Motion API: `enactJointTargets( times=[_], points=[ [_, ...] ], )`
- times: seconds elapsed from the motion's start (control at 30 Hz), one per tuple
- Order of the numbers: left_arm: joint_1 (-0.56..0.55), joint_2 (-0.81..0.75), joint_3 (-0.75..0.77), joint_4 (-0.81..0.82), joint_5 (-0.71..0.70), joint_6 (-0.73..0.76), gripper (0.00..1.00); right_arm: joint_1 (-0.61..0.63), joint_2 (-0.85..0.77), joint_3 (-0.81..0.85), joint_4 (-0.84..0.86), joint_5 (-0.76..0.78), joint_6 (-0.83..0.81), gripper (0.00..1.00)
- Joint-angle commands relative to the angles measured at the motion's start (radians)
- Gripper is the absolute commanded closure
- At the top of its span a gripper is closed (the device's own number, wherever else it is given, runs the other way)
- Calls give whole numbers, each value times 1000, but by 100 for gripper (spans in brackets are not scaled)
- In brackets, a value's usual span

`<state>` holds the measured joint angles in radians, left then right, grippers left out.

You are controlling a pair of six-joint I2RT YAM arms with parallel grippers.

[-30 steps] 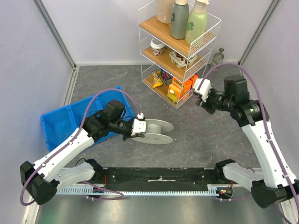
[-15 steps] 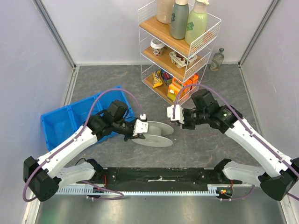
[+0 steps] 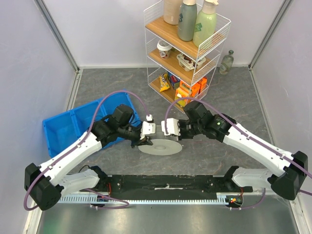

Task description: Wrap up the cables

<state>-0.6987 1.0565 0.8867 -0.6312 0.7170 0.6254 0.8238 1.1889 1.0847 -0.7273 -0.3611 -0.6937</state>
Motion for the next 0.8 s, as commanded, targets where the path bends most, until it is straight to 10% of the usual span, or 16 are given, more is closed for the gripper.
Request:
enactJointTargets(
  times=[0.0,0.77],
  points=[
    [-5,-36,-12,108,44,-73,97,28,11,-15,69,79,-1,100],
    [-62,-135,-144,226,-68,-188,82,95,44,-88,152,136,88,100]
  ],
)
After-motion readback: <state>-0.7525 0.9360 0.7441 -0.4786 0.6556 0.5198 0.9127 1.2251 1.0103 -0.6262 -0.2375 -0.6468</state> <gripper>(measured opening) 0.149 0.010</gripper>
